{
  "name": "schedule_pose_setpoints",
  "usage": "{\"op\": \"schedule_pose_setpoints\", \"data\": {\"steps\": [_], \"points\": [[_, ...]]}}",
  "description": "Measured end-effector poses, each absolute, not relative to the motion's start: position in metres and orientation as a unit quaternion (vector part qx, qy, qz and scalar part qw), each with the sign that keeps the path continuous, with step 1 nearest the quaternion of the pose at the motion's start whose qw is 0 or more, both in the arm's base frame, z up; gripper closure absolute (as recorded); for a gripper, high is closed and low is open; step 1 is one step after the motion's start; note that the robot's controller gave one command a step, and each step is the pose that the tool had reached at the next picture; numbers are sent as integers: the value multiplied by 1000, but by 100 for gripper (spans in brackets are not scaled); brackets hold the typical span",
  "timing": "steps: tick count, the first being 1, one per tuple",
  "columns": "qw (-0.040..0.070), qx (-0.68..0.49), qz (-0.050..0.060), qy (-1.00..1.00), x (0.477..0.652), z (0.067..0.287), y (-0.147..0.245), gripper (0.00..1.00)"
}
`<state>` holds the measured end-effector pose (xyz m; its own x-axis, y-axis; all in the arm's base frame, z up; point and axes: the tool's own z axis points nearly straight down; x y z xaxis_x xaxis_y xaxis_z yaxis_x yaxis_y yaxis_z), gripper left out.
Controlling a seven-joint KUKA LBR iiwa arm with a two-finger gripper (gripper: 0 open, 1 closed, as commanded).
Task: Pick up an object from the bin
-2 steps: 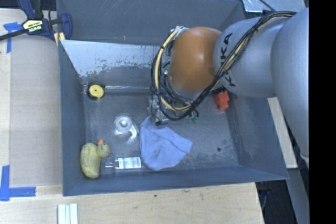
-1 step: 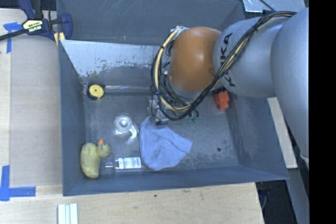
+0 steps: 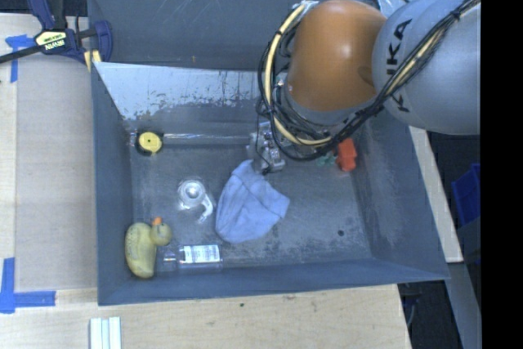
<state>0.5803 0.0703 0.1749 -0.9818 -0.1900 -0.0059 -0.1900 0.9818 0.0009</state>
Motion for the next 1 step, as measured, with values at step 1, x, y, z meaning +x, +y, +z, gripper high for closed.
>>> {"op": "schedule_pose_setpoints", "data": {"steps": [1], "points": [[9, -87, 1, 996, 622, 186, 86, 100]]}}
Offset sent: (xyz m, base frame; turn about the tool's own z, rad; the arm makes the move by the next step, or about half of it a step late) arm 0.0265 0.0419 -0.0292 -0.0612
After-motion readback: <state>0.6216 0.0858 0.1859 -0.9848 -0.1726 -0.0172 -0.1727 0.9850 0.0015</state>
